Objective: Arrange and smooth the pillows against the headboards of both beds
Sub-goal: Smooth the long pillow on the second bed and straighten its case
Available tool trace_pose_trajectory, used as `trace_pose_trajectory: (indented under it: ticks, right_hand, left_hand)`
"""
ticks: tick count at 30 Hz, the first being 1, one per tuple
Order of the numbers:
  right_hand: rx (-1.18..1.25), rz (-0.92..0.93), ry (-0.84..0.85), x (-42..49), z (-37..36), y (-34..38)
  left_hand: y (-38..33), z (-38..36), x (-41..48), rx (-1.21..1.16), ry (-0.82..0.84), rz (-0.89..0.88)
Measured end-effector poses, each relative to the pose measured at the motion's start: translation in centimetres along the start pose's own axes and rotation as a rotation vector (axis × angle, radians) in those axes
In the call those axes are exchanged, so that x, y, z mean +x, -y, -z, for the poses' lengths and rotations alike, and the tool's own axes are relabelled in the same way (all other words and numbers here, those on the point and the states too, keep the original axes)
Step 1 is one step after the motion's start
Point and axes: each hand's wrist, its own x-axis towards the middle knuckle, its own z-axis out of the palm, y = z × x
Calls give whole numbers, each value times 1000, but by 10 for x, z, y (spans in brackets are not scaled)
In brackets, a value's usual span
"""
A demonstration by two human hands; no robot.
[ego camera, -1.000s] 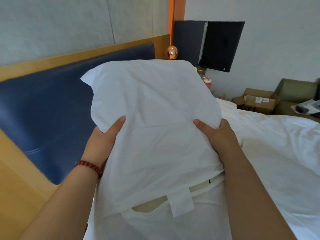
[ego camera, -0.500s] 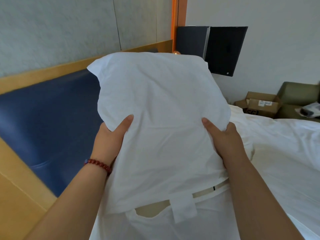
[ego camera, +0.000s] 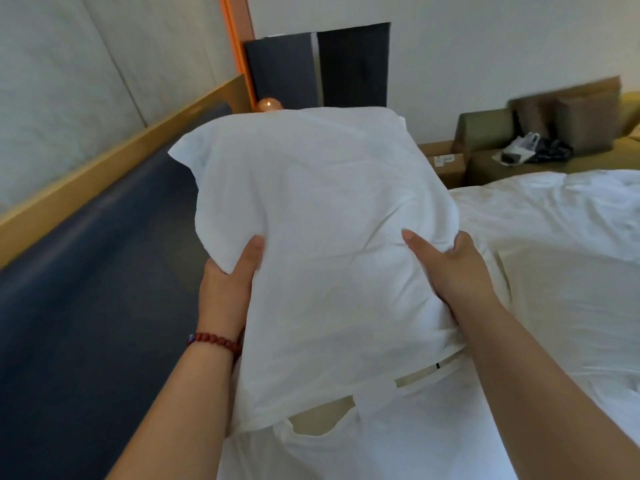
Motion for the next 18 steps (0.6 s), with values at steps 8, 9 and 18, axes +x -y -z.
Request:
trace_pose_trajectory:
  ticks: [8, 9, 18]
  right_hand:
    - [-64, 28, -64, 63, -31, 12]
    - [-68, 29, -60, 74, -37, 13]
    - [-106, 23, 8, 241, -123, -10]
  left_hand:
    - [27, -27, 74, -26, 20, -2]
    - [31, -32, 85, -18, 17, -2]
    - [95, -105, 228, 117, -2, 99]
